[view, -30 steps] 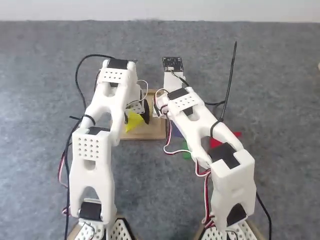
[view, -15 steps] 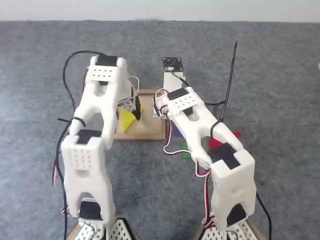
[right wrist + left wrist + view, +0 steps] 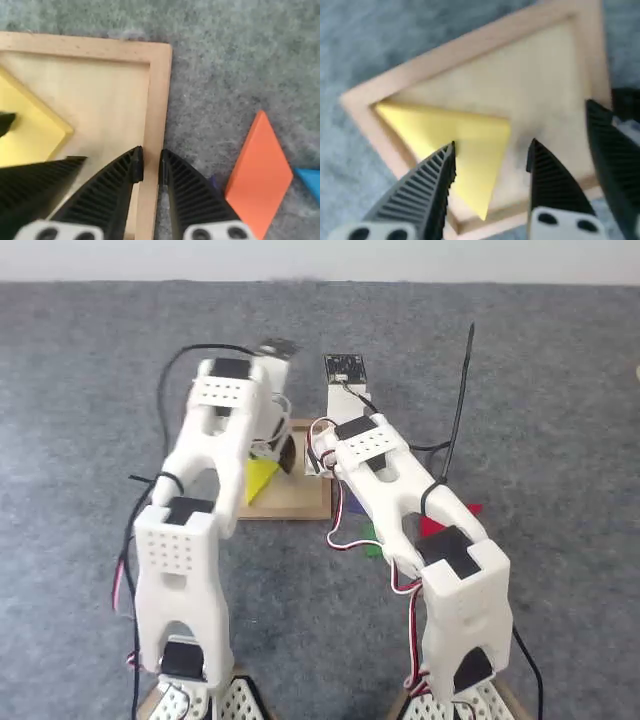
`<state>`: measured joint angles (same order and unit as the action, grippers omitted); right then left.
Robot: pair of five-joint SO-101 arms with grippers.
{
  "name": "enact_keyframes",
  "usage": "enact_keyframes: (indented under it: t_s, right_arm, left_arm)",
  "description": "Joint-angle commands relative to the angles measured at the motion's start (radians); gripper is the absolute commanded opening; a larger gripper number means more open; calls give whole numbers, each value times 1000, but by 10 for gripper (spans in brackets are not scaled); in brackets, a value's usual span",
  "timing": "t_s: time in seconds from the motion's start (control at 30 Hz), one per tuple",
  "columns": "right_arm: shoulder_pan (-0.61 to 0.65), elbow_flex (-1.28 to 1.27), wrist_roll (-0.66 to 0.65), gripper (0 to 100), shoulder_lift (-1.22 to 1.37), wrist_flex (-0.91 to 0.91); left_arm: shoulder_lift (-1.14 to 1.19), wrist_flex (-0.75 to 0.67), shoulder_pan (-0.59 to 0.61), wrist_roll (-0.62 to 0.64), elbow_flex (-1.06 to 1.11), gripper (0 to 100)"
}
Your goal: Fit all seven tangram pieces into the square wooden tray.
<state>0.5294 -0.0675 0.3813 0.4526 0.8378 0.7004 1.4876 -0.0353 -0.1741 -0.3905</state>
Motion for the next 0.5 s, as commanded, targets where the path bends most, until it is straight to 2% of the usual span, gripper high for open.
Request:
enact_keyframes:
  t_s: [0.0, 0.23, 0.37, 0.47]
  right_arm:
    - [-8, 37, -9, 24, -4, 16]
    - [-7, 37, -9, 24, -4, 16]
    - [-7, 35, -9, 24, -4, 18]
    - [-5, 34, -9, 24, -4, 18]
  left_arm:
    - [-6, -18, -17, -104, -110, 221]
    - [12, -6, -17, -209, -148, 222]
    - [101, -58, -9, -235, -191, 229]
    - [167, 64, -6, -290, -306, 248]
